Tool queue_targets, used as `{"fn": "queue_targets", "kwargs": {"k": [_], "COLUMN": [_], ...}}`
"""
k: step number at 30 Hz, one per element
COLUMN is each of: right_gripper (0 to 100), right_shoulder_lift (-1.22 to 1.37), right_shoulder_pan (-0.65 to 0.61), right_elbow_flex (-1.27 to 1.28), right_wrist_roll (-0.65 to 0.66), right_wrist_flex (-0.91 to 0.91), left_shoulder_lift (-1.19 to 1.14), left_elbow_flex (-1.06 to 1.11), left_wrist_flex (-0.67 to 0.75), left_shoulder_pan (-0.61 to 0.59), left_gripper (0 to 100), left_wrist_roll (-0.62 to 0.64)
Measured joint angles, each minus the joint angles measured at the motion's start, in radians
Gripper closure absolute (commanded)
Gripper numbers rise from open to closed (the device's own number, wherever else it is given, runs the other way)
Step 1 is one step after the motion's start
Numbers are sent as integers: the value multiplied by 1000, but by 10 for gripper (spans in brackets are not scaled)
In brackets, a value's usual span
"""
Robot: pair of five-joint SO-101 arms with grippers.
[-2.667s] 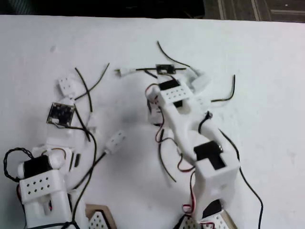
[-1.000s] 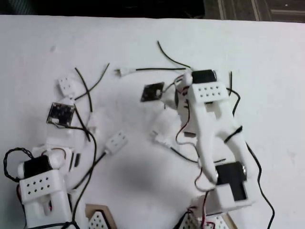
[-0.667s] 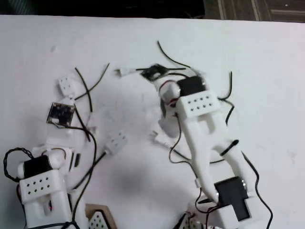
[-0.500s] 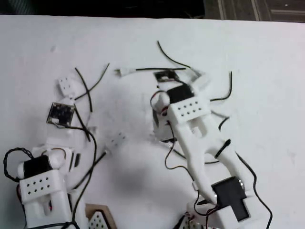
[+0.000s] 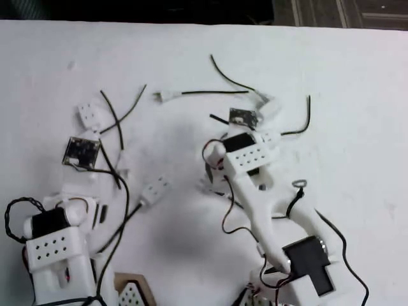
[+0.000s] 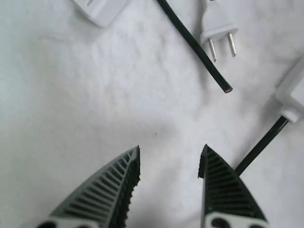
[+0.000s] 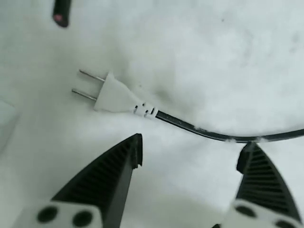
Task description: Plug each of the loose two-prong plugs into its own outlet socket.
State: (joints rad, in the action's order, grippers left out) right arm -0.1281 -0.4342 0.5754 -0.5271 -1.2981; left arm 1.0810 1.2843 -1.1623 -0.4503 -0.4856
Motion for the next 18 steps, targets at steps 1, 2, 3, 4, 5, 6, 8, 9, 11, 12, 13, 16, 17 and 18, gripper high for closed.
{"fn": "queue_targets", "kwargs": {"k": [1, 2, 3, 4, 5, 6, 8, 9, 11, 12, 13, 16, 17, 18], "right_gripper": [676, 676, 676, 676, 676, 676, 676, 676, 676, 676, 676, 676, 676, 676], "right_shoulder_lift": [0, 0, 0, 0, 0, 0, 0, 0, 0, 0, 0, 0, 0, 0], "right_shoulder_pan": [0, -2, -2, -2, 0, 0, -2, -2, -2, 0, 0, 29, 46, 63], "right_elbow_flex": [9, 20, 29, 34, 37, 38, 43, 43, 43, 43, 43, 43, 43, 43], "right_wrist_roll": [-9, -15, -18, -21, -29, -40, -66, -77, -89, -92, -98, -107, -107, -107], "right_wrist_flex": [20, 41, 55, 57, 60, 68, 64, 61, 51, 37, 31, 20, 18, 17], "left_shoulder_lift": [0, 0, 0, 0, 0, 0, 0, 0, 0, 0, 0, 0, 0, 0], "left_elbow_flex": [0, 0, 0, 0, 0, 0, 0, 0, 0, 0, 0, 0, 0, 0], "left_wrist_flex": [0, 0, 0, 0, 0, 0, 0, 0, 0, 0, 0, 0, 0, 0], "left_shoulder_pan": [0, 0, 0, 0, 0, 0, 0, 0, 0, 0, 0, 0, 0, 0], "left_gripper": [786, 786, 786, 786, 786, 786, 786, 786, 786, 786, 786, 786, 786, 786], "left_wrist_roll": [0, 0, 0, 0, 0, 0, 0, 0, 0, 0, 0, 0, 0, 0]}}
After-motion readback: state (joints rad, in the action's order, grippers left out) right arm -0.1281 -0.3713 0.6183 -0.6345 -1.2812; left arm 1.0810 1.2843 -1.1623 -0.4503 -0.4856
